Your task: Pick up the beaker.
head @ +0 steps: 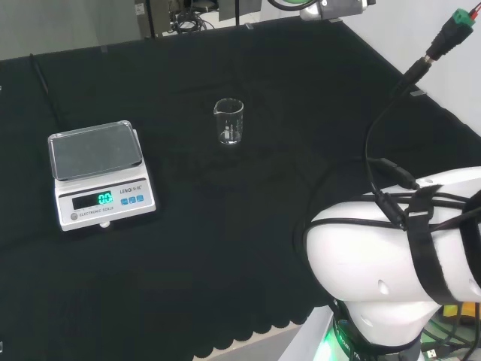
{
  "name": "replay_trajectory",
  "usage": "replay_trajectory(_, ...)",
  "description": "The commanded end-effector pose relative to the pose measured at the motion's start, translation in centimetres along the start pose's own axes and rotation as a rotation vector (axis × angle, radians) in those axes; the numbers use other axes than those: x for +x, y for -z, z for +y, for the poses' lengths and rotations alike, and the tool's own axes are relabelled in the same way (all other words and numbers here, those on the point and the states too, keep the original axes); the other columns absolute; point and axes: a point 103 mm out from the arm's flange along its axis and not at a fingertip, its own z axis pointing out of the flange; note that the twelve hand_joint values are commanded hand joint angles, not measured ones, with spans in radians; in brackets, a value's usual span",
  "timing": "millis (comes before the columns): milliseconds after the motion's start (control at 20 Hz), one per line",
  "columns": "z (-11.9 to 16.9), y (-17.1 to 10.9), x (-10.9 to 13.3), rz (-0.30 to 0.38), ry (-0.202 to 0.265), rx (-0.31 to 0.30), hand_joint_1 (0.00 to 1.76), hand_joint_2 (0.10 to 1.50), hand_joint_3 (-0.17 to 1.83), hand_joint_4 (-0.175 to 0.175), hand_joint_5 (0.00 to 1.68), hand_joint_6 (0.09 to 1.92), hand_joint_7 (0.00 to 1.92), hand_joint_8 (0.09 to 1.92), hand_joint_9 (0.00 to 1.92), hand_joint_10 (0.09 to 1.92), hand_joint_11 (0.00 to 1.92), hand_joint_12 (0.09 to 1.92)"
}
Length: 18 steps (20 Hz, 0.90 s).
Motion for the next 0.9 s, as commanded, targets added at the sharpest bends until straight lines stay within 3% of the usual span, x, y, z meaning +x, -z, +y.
replay_trajectory(50, 0.0, 0.0, -0.1, -0.015, 0.008, -0.007, 0.47, 0.57, 0.45, 0.005, 0.06, 0.15, 0.04, 0.66, 0.10, 0.80, 0.00, 1.40)
replay_trajectory(200, 0.3, -0.2, 0.5, -0.032, 0.009, 0.008, 0.46, 0.63, 0.32, 0.004, 0.09, 0.09, 0.03, 0.68, 0.08, 0.85, 0.00, 1.41)
replay_trajectory(350, 0.1, -0.3, -0.5, -0.016, 0.010, 0.001, 0.46, 0.65, 0.30, 0.004, 0.10, 0.09, 0.02, 0.68, 0.07, 0.86, 0.00, 1.41)
replay_trajectory(500, 1.4, -1.3, 0.2, -0.031, 0.005, 0.022, 0.46, 0.65, 0.29, 0.004, 0.10, 0.09, 0.02, 0.68, 0.07, 0.86, 0.00, 1.42)
replay_trajectory(900, 10.2, -6.6, 8.0, -0.047, 0.024, 0.103, 0.46, 0.65, 0.28, 0.004, 0.09, 0.09, 0.02, 0.68, 0.07, 0.86, 0.00, 1.42)
